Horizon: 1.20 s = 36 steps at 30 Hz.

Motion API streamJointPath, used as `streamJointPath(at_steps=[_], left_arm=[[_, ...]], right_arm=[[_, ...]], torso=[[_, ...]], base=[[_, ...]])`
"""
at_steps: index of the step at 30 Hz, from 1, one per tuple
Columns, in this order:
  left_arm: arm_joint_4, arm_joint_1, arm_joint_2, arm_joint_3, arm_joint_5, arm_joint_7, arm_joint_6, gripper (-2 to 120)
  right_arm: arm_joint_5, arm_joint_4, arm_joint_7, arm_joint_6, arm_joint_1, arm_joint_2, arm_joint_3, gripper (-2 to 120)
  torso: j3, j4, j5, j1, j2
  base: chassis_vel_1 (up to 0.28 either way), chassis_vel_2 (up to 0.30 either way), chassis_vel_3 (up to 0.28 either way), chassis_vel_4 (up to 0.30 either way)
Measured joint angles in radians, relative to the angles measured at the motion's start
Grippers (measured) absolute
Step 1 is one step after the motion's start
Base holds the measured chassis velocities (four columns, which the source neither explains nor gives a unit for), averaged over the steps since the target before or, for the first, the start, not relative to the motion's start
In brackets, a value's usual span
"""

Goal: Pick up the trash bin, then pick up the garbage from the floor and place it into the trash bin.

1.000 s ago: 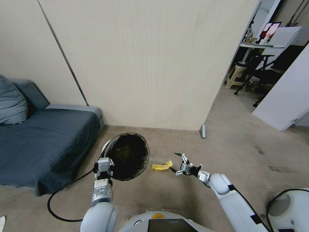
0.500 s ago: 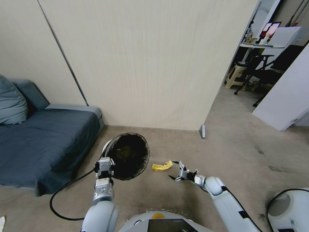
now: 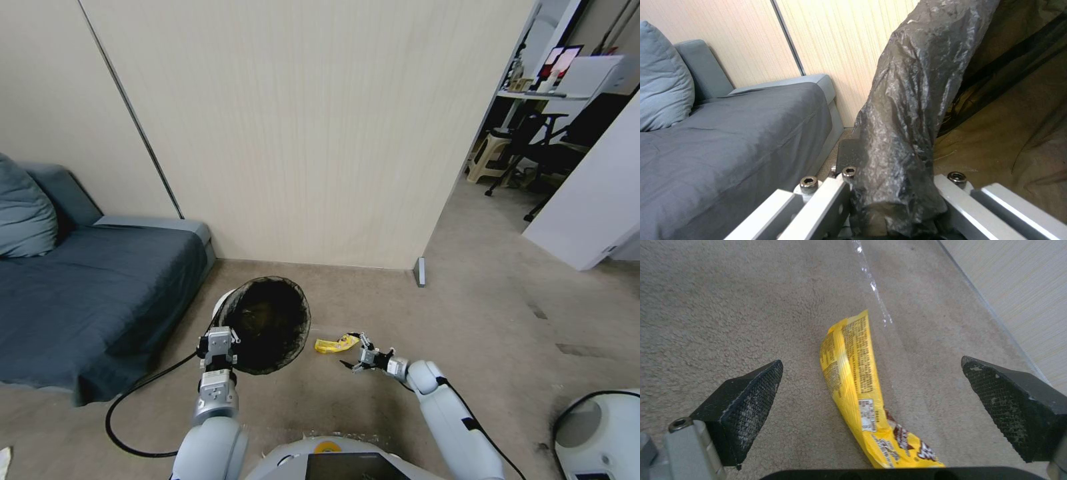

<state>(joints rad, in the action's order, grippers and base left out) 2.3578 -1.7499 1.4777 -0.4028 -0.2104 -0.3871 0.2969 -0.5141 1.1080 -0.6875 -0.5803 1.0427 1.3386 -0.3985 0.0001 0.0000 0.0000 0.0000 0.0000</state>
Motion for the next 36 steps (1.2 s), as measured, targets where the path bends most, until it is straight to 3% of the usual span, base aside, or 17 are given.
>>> streamJointPath(at_steps=[36], left_arm=[[0.011,-0.023,0.013,0.001,-0.02,-0.003,-0.012,1]], right_arm=[[-0.022,-0.335,0.11,-0.015,-0.172,0.034,0.011,100]], torso=[[0.0,-0.0001,0.0,0.0,0.0]], base=[[0.0,0.0,0.0,0.0]])
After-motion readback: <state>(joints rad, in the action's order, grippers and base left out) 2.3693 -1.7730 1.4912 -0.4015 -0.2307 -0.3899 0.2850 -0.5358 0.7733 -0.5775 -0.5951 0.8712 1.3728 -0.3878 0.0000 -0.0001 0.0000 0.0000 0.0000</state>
